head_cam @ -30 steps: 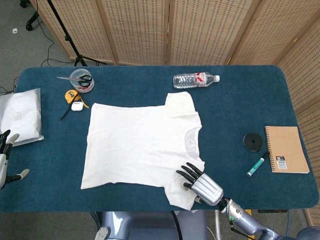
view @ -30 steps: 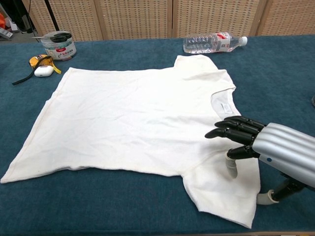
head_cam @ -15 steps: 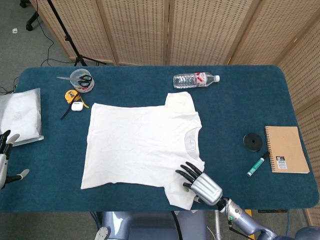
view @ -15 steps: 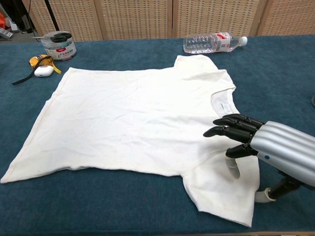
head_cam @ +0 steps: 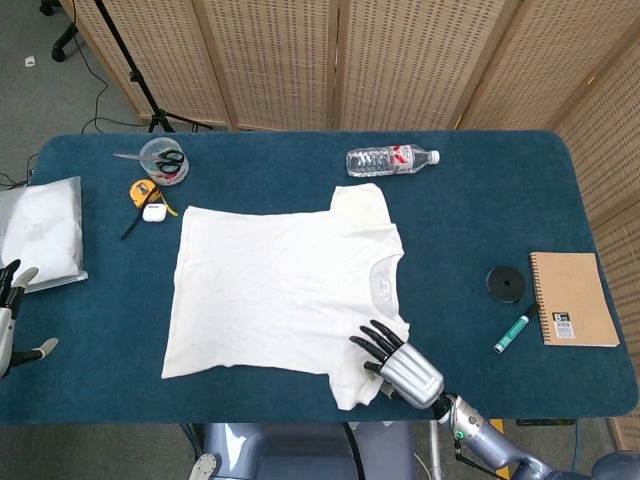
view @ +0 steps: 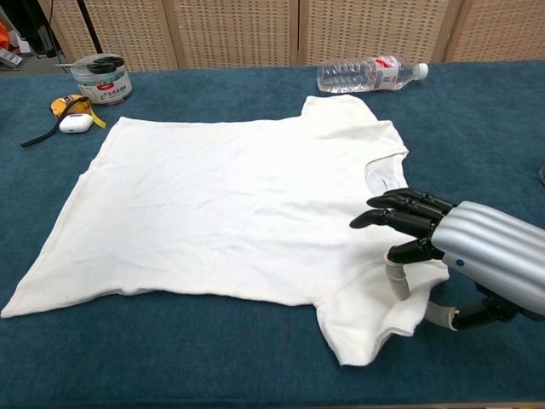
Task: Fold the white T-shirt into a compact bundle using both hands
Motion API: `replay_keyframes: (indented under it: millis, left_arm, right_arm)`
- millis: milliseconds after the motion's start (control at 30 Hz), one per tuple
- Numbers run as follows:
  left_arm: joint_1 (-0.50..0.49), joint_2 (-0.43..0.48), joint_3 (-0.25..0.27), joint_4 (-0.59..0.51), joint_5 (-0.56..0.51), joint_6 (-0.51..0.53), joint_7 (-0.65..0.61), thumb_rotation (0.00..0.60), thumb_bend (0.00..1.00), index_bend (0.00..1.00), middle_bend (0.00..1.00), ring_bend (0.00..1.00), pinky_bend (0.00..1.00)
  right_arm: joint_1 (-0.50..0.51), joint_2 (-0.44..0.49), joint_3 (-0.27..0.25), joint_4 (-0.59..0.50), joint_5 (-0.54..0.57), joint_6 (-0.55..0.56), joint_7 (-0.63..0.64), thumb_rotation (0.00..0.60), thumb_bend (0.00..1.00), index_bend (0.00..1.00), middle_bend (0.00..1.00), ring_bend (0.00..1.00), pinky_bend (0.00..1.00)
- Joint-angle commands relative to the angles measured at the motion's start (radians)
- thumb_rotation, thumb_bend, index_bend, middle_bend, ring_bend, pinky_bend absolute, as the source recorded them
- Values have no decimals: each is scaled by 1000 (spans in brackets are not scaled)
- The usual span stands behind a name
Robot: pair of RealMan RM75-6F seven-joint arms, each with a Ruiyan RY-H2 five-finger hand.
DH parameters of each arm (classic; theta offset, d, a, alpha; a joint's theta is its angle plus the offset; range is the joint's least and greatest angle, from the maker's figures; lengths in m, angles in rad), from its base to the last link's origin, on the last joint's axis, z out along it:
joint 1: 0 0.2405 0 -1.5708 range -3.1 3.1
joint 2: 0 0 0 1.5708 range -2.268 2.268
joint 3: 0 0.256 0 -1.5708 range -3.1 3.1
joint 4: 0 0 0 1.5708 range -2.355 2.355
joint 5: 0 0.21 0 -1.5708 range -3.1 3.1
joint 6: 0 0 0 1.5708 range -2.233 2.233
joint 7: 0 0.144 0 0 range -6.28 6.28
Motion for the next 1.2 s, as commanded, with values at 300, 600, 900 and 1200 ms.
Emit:
replay_keyframes:
  millis: [300, 600, 900, 1200]
  left_arm:
    - [-8, -20, 9, 24, 36, -2, -2, 600, 0, 0, 0, 0, 0]
    - [-61, -112, 87, 113, 194, -90, -100, 600, 0, 170, 0, 0, 0]
    - [-140, -228, 151, 287, 321, -192, -211, 600, 0, 373, 0, 0, 0]
    - [-159, -335, 182, 420, 356, -202, -262, 600, 4, 438, 0, 0, 0]
  right_arm:
    - [-8, 4, -8, 14, -6, 25, 9, 600, 1000, 577, 149, 0, 0]
    - [-12, 19, -8, 18, -6, 43, 21, 600, 1000, 577, 150, 0, 0]
    - [-14, 34, 1, -2, 6, 50, 37, 600, 1000, 578, 150, 0, 0]
    - [-14, 34, 5, 0, 13, 42, 37, 600, 1000, 578, 150, 0, 0]
